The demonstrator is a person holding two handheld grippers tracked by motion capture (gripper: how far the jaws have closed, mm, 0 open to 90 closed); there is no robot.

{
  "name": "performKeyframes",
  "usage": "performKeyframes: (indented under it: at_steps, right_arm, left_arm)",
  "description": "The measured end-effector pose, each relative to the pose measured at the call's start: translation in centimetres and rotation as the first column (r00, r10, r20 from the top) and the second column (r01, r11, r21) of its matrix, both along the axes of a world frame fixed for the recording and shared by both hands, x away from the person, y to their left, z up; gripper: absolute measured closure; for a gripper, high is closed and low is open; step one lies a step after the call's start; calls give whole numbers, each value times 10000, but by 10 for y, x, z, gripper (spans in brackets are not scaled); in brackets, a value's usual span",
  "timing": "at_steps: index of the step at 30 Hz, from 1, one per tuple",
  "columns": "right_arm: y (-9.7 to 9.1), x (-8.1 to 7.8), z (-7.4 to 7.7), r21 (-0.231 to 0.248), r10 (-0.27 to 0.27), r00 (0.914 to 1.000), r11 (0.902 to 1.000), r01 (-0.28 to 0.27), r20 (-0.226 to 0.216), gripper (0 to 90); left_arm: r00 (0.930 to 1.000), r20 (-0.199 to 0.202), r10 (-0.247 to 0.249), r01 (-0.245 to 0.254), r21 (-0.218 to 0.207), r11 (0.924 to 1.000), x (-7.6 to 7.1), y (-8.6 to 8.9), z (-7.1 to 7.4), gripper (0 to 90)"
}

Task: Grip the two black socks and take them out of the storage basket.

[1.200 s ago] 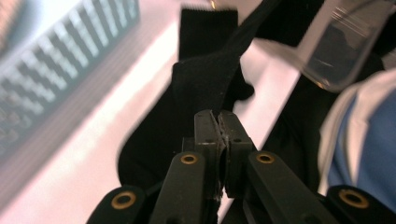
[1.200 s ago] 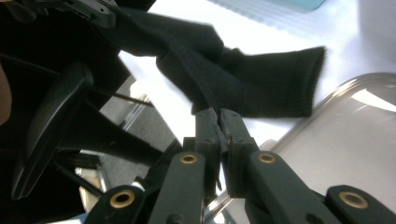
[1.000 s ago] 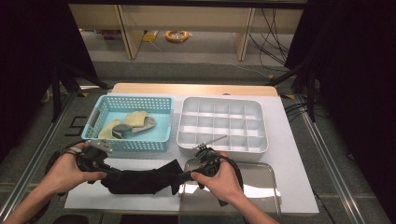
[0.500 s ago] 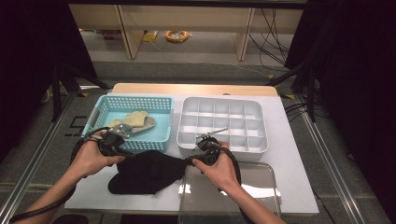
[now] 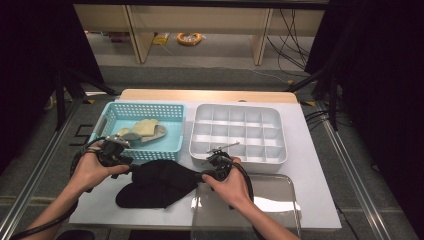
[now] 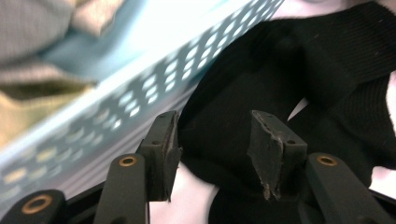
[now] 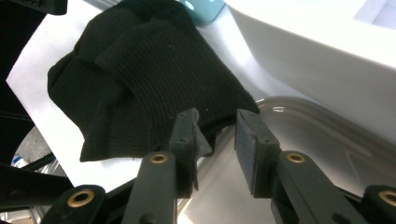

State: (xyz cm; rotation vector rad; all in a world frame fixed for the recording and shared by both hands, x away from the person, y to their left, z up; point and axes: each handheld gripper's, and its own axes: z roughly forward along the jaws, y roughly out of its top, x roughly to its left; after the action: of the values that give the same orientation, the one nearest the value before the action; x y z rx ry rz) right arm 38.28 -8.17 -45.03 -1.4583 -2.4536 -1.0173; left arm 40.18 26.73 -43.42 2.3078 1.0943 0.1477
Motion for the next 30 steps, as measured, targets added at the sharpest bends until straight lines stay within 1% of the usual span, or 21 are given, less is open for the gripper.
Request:
performKeyframes:
  at_steps: [1,2,3,4,5,6,7,9,11,12,13,15,17,18,19,20,21,24,27,29,30]
  right_arm:
    - [2,-1,0,37,-74,9999,10000,75,-142,691]
    - [3,0,-1,33,7,10000,10000,-7,-26,682]
    - [4,-1,-1,25,-91,9999,10000,92,-119,674]
    - [6,0,-1,37,-96,9999,9999,97,-141,666]
    - [7,0,-1,60,-85,9997,9999,86,-222,657]
    - [8,0,-2,8,-58,9999,10000,59,-143,650]
    - [10,0,-3,-63,-126,9996,9999,125,-241,643]
    - [13,1,-4,-7,-102,9994,9999,102,-319,628]
    - [17,2,-5,-21,-108,9997,9999,107,-213,614]
    - [19,1,-5,-30,-145,9994,9999,144,-300,614]
    - [20,1,-5,-116,-185,9995,9998,182,-265,615]
    - [23,1,-6,-243,-22,10000,9997,21,-67,630]
    - [26,0,-6,-396,-20,9998,9992,13,-187,657]
    - [27,0,-7,-488,-10,9998,9988,1,-188,679]
    - [27,1,-9,-677,227,9997,9974,-229,-44,708]
    - [26,2,-10,-737,600,9978,9956,-579,271,737]
    - [29,-1,-10,-815,17,9998,9967,-35,-217,755]
    - [29,0,-14,-1036,288,9995,9942,-301,-133,829]
    - [29,-1,-15,-1067,244,9996,9940,-257,-128,872]
    - [28,-1,-14,-1106,225,9996,9936,-242,-163,893]
    - [29,-2,-13,-1192,53,9996,9928,-84,-261,898]
  left_arm:
    - [9998,-151,145,-145,15,9999,0,3,-4,515]
    - [9995,-300,137,-137,7,9999,1,4,-7,511]
    - [9984,-551,107,-97,179,9998,1,7,-11,506]
    - [9972,-746,97,-82,201,9998,2,8,-13,503]
    - [9957,-893,261,-254,89,9996,2,7,-18,495]
    - [9952,-933,309,-300,113,9995,3,7,-21,495]
    - [9945,-1027,222,-199,241,9995,4,7,-24,495]
    - [9935,-1126,176,-145,290,9995,4,3,-29,498]
    - [9928,-1199,-44,89,371,9993,4,-2,-34,517]
    - [9935,-1136,-94,138,384,9992,4,-4,-35,525]
    - [9945,-1039,-157,215,549,9983,4,-6,-35,534]
    - [9959,-899,-112,163,561,9983,3,-9,-34,565]
    - [9970,-747,-216,283,891,9956,2,-11,-34,601]
    - [9979,-614,-228,298,1157,9928,1,-15,-34,618]
    - [9987,-450,-240,299,1336,9906,0,-17,-34,638]
    - [9993,-331,-194,240,1447,9892,-1,-19,-34,657]
    - [9994,-244,-239,275,1603,9867,-2,-20,-34,665]
    - [9995,4,-316,309,1936,9806,-3,-24,-34,715]
    - [9991,107,-410,379,2113,9767,-4,-26,-33,777]
    - [9994,177,-303,260,2083,9777,-5,-27,-34,812]
    - [9997,205,-167,122,2026,9792,-5,-27,-34,827]
